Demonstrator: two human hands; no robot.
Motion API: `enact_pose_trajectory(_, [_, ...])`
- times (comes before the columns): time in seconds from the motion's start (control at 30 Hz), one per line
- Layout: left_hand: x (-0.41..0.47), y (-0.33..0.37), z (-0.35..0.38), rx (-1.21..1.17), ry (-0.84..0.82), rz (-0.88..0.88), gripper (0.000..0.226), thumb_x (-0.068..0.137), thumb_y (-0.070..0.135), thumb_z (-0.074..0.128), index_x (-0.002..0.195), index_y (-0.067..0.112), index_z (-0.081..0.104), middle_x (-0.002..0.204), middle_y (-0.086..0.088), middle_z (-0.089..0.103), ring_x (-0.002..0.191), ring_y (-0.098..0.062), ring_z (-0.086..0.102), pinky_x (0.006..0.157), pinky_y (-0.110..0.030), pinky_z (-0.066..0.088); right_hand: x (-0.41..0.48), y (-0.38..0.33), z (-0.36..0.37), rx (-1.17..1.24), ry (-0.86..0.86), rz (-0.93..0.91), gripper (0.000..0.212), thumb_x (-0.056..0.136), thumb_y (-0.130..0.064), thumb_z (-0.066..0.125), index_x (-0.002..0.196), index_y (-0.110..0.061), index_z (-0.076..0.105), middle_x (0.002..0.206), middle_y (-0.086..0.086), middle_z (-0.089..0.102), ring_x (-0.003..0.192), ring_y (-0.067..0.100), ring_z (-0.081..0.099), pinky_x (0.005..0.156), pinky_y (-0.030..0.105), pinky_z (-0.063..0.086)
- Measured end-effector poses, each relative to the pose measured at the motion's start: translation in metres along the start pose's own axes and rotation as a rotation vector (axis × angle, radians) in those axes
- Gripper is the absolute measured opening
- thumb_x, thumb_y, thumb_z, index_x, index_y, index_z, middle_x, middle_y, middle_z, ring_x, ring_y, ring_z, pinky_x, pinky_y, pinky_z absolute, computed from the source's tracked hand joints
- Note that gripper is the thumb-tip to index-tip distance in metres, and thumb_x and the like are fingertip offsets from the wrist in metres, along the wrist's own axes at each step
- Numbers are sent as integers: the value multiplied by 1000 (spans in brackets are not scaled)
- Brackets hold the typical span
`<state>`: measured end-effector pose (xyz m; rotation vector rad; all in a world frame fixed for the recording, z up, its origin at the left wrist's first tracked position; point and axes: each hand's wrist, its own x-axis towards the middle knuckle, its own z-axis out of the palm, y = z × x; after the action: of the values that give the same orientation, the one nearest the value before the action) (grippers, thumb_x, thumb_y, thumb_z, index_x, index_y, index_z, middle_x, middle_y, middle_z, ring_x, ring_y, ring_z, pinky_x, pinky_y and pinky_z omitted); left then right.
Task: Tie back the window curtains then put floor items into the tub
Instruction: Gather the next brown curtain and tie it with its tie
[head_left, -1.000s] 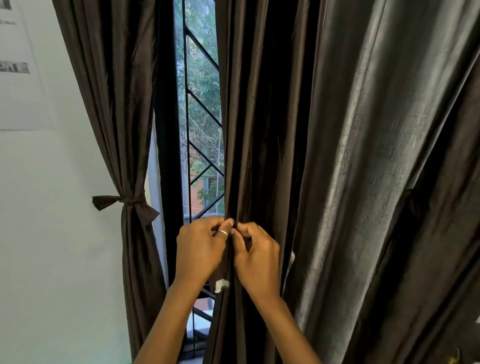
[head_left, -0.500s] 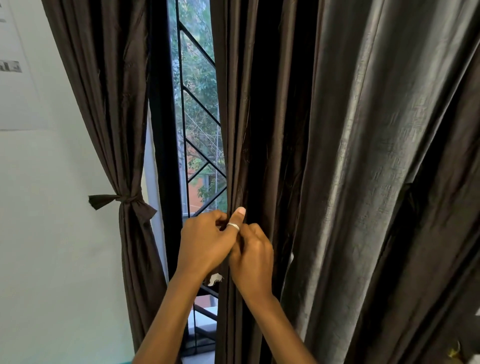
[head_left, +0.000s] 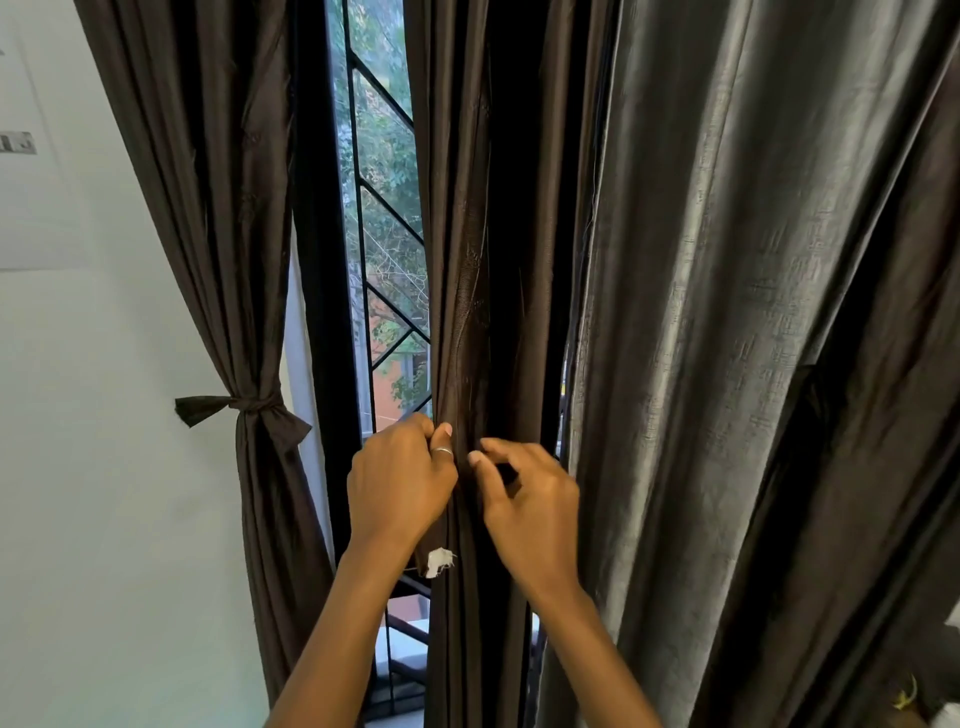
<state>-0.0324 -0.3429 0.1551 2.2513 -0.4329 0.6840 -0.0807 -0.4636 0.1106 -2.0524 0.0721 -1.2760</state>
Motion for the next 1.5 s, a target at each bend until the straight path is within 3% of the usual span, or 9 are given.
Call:
enact_pose_trajectory(0.13, [6, -7, -2, -22, 8, 8, 38, 99, 34, 54, 64, 22, 46, 55, 4, 51, 53, -16, 53, 53, -37, 48, 20, 6, -15, -112, 212, 110, 25, 92, -32, 72, 114, -20, 71, 104, -10, 67, 79, 11, 67, 70, 30, 56])
enact_pose_trajectory(0.23, [6, -10, -1, -44, 14, 14, 36, 99, 35, 54, 66, 22, 48, 54, 5, 50, 52, -14, 53, 52, -36, 48, 29, 8, -21, -233, 199, 156, 38, 91, -38, 72, 123, -19, 67, 113, -6, 65, 87, 12, 66, 66, 23, 46])
enact_pose_trajectory(0.33, [6, -6, 3, -61, 1, 43, 37, 99, 34, 55, 64, 25, 46, 54, 6, 49, 51, -13, 51, 50, -31, 43, 34, 14, -21, -273, 138, 202, 42, 91, -40, 71, 126, -18, 64, 117, -6, 65, 98, 12, 65, 72, 27, 49])
enact_pose_trajectory(0.5, [9, -10, 1, -48, -7, 45, 39, 100, 35, 54, 64, 23, 45, 53, 6, 49, 51, -14, 51, 50, -32, 43, 46, 28, -22, -235, 80, 179, 21, 92, -27, 72, 109, -14, 73, 100, 2, 75, 83, 22, 71, 71, 35, 57])
enact_pose_trajectory(0.67, [23, -35, -15, -47, 46, -12, 35, 100, 33, 55, 67, 20, 51, 55, 2, 54, 54, -15, 54, 54, -34, 44, 69, 61, -51, -265, 129, 331, 15, 88, -25, 74, 100, -15, 75, 93, 9, 77, 92, 34, 71, 81, 40, 56])
enact_pose_trajectory(0.77, [33, -48, -22, -52, 37, -25, 33, 99, 35, 57, 69, 20, 55, 55, 2, 57, 54, -15, 56, 56, -35, 49, 80, 72, -64, -260, 103, 380, 16, 89, -30, 73, 100, -18, 74, 91, 2, 76, 94, 29, 70, 83, 41, 57])
enact_pose_trajectory(1.0, [35, -39, -6, -23, 67, -22, 36, 99, 34, 57, 67, 16, 55, 54, -1, 55, 54, -20, 55, 55, -40, 52, 66, 65, -53, -322, 138, 276, 10, 92, -22, 69, 99, -15, 72, 94, 7, 74, 87, 29, 70, 72, 41, 58])
enact_pose_trajectory(1.1, [30, -28, 2, -39, 65, 29, 38, 98, 34, 58, 63, 19, 55, 51, 2, 55, 51, -17, 54, 49, -31, 43, 49, 54, -39, -320, 134, 120, 9, 90, -15, 70, 98, -11, 74, 92, 8, 73, 82, 28, 69, 68, 39, 57])
enact_pose_trajectory(1.5, [22, -6, 24, -188, 14, 83, 39, 96, 29, 61, 60, 13, 63, 50, -1, 56, 51, -15, 54, 56, -40, 49, 22, 2, 29, -221, -70, -40, 18, 99, -28, 53, 99, -16, 66, 92, 5, 62, 74, 30, 64, 59, 44, 51])
